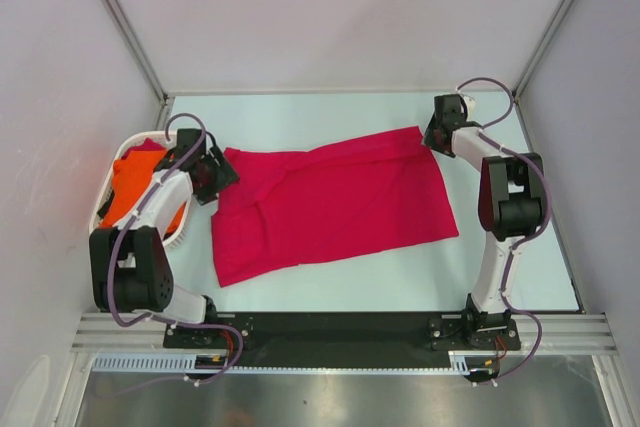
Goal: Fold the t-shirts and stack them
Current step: Fold the flattened tshirt in 1/3 of the way
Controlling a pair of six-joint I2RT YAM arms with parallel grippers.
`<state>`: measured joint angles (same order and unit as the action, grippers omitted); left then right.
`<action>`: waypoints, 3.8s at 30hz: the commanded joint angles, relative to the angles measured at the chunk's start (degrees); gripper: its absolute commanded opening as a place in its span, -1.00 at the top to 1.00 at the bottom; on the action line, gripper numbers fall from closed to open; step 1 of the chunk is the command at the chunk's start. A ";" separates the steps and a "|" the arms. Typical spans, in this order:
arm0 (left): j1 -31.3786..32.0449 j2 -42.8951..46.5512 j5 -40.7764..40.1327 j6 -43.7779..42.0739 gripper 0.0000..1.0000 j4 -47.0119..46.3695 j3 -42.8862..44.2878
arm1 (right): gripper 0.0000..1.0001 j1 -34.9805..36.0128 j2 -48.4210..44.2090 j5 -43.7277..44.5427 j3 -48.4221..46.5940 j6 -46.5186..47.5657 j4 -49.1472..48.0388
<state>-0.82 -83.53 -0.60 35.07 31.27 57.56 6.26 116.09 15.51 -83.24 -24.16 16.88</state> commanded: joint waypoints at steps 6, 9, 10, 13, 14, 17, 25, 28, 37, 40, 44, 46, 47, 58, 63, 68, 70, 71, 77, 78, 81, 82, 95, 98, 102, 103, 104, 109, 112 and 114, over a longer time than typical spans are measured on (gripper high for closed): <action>6.09 -4.36 0.95 1.49 -0.45 -3.32 3.26 | -0.09 2.88 1.84 -2.50 -6.29 2.98 -5.64; 7.23 -5.68 0.69 1.41 -0.45 -3.41 3.61 | -0.08 3.67 4.66 -2.76 -9.82 3.68 -3.27; 7.41 -5.86 0.69 1.32 -0.45 -3.49 3.61 | -0.06 4.02 5.10 -3.02 -10.18 3.86 -2.91; 7.68 -6.21 0.69 1.32 -0.45 -3.41 3.70 | 0.04 4.20 6.77 -3.64 -11.76 4.04 -1.95; 7.68 -6.21 0.69 1.23 -0.45 -3.41 3.79 | 0.10 4.37 7.21 -3.64 -12.29 4.12 -1.33; 7.68 -6.65 0.69 1.05 -0.45 -3.32 4.05 | 0.30 4.46 8.36 -3.73 -13.61 4.30 0.43; 7.85 -7.79 0.69 1.32 -0.43 -3.06 4.67 | 0.86 4.46 8.53 -1.71 -14.14 5.26 6.04; 7.94 -7.70 -0.98 1.23 -0.43 -2.97 4.84 | 0.88 4.20 10.03 -0.57 -16.33 5.79 10.88; 7.94 -7.09 -1.68 1.14 -0.43 -2.26 4.84 | 0.93 4.20 18.02 1.10 -25.30 6.58 23.10; 7.94 -6.74 -2.03 1.05 -0.43 -2.18 4.58 | 0.95 4.46 19.08 1.19 -26.09 6.93 25.47; 7.94 -6.82 -1.95 1.23 -0.43 -2.09 4.58 | 0.96 4.55 19.61 1.80 -25.66 7.11 29.08; 7.94 -7.09 -1.86 1.32 -0.43 -2.26 4.58 | 0.97 4.46 18.91 2.94 -24.00 7.11 30.57; 8.03 -7.26 -1.86 1.40 -0.43 -2.26 4.58 | 0.97 4.72 18.30 3.30 -23.11 6.94 30.75; 8.20 -7.18 -1.77 1.06 -0.43 -2.70 3.09 | 0.99 7.36 8.10 9.19 -14.32 5.97 29.43; 8.20 -6.21 -1.25 0.36 -0.44 -4.89 1.94 | 0.88 7.89 3.64 11.92 -8.80 4.39 24.27; 8.29 -5.68 -0.54 -1.23 -0.46 -7.00 4.04 | 0.36 8.24 -5.25 11.47 -3.33 5.79 12.83; 8.20 -5.86 -1.59 -1.93 -0.47 -7.88 4.93 | 0.18 7.80 -7.88 11.74 -2.11 6.67 8.90; 8.20 -6.12 -2.38 -2.28 -0.47 -8.50 6.15 | 0.11 7.28 -8.33 11.13 -2.10 7.11 8.08; 8.20 -13.39 -5.89 -4.74 -0.47 -8.51 16.51 | 0.00 1.66 -5.98 1.30 -4.47 6.50 5.00; 8.20 -14.81 -7.12 -5.27 -0.47 -7.55 18.36 | 0.00 0.95 -5.01 0.41 -4.99 6.41 5.17; 7.94 -21.21 -10.12 -6.24 -0.47 -3.59 25.92 | -0.03 -1.25 -1.23 -4.24 -6.49 6.32 4.21; 7.94 -22.72 -10.64 -6.24 -0.47 -1.14 29.85 | -0.03 -1.69 -0.18 -5.82 -7.19 5.97 5.08; 4.51 -27.66 -16.01 -4.92 -0.47 5.56 34.20 | -0.09 -5.30 5.72 -22.18 -6.67 4.65 0.70; 2.94 -27.74 -16.10 -4.57 -0.47 5.65 33.14 | -0.09 -5.21 6.69 -23.33 -7.37 4.30 0.69; 2.23 -30.28 -15.66 -4.31 -0.47 7.58 34.37 | -0.08 -4.68 8.35 -23.68 -8.78 4.48 1.83; 2.23 -30.99 -14.96 -4.22 -0.47 7.76 34.72 | -0.06 -4.51 8.79 -23.16 -9.91 4.56 2.36; 2.14 -32.39 -14.43 -4.22 -0.47 7.84 35.16 | -0.04 -4.33 9.15 -22.98 -10.36 4.82 3.58; 2.23 -36.17 -9.26 -4.66 -0.43 8.02 37.88 | 0.03 -3.71 11.43 -22.36 -13.69 5.79 7.01; 2.23 -38.20 -7.75 -5.27 -0.36 8.11 38.94 | 0.10 -3.45 12.23 -22.01 -15.37 6.23 8.95; 2.23 -39.16 -7.22 -5.36 -0.28 8.02 39.21 | 0.28 -3.27 12.67 -21.84 -15.63 6.32 9.31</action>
<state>1.32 -121.58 -10.76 30.39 38.68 93.60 2.28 127.02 -6.28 -96.57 -18.90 22.72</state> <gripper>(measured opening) 0.671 0.452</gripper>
